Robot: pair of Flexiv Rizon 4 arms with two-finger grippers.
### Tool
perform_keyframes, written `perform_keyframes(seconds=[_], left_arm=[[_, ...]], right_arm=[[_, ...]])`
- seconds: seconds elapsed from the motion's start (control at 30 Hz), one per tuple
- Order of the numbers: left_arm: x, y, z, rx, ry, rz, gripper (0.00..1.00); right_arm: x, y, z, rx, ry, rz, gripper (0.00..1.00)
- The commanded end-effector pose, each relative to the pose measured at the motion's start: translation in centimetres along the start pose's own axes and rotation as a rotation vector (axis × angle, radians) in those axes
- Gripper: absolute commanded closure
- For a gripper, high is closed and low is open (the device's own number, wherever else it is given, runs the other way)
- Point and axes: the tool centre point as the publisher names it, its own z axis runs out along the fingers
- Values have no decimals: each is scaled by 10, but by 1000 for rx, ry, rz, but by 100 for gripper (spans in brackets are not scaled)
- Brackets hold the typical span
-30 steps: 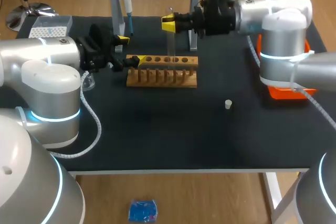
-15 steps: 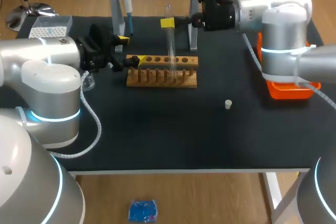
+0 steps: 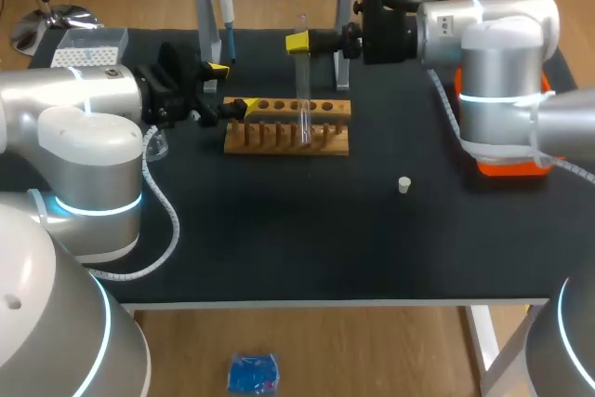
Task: Invert the test tube, pick up the pipette, mount the tip to pipette, aspirate from beaker and dispense into the tube, eject the tip, return the pipette, and cap with the stopper.
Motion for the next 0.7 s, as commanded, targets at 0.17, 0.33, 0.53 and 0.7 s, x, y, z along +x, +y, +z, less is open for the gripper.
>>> perform_keyframes(seconds=[0.17,0.33,0.53,0.7], left_arm=[[0,1,0,1,0,1,0],[0,1,0,1,0,1,0],[0,1,0,1,0,1,0],[0,1,0,1,0,1,0]], right_arm=[[-7,-3,-6,35,89,137,100],[-19,-2,-17,46,106,292,100],[-28,4,-27,79,87,421,100],[-33,5,-29,87,77,450,100]])
